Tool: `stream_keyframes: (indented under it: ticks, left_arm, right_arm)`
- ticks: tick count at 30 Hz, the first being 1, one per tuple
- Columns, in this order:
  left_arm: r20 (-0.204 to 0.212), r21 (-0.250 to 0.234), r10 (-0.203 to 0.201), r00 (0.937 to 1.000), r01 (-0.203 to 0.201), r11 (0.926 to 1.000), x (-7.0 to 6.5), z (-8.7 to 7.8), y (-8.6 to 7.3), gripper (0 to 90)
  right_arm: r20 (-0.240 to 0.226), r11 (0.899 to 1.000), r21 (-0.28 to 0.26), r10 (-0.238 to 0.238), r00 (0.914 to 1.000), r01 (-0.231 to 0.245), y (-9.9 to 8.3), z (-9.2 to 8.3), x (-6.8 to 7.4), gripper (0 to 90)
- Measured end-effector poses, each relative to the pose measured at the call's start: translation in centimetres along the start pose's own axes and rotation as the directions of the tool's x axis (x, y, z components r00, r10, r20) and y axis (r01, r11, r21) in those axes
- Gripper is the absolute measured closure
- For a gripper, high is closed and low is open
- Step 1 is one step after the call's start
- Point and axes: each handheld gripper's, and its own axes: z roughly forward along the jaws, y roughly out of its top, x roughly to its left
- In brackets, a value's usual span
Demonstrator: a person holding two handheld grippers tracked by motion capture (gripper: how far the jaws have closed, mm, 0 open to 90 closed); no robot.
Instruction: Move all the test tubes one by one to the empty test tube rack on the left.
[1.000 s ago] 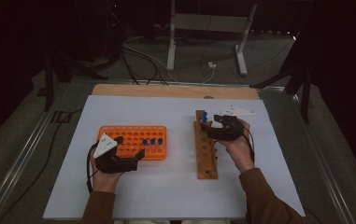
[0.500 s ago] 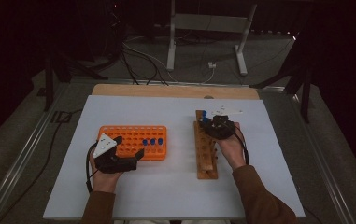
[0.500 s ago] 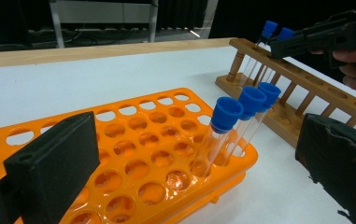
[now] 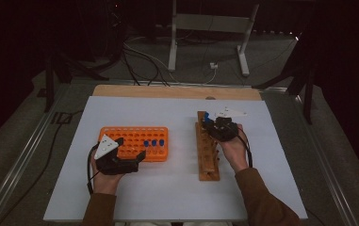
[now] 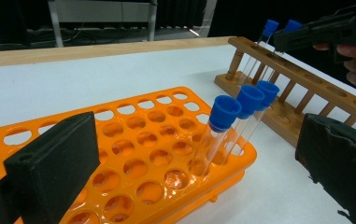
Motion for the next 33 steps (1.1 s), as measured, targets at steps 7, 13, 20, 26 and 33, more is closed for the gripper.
stream_keyframes:
  ticks: [7,13,20,26,33]
  left_arm:
    - [0.002,0.001,0.002,1.0000,-0.002,1.0000,0.0,0.0,0.0,0.7]
    - [0.006,0.005,0.005,1.0000,-0.005,1.0000,-0.1,0.0,0.0,0.8]
    - [0.009,0.006,0.004,1.0000,-0.004,1.0000,-0.1,0.1,0.0,0.8]
    - [0.010,0.010,0.007,0.9999,-0.007,0.9999,-0.1,0.1,0.0,0.8]
    - [0.011,0.014,0.010,0.9999,-0.010,0.9999,-0.2,0.2,0.0,0.8]
  right_arm:
    - [0.007,0.999,-0.040,-0.013,0.9999,0.014,0.6,-1.2,0.2,76.5]
    - [0.008,0.998,-0.055,-0.019,0.9998,0.020,1.2,-2.0,0.2,76.5]
    - [0.011,0.997,-0.068,-0.026,0.9996,0.027,1.8,-2.9,0.2,76.5]
    - [0.011,0.996,-0.083,-0.030,0.9995,0.031,2.4,-3.6,0.3,76.5]
    - [0.009,0.994,-0.103,-0.041,0.9991,0.042,3.0,-4.4,0.5,76.6]
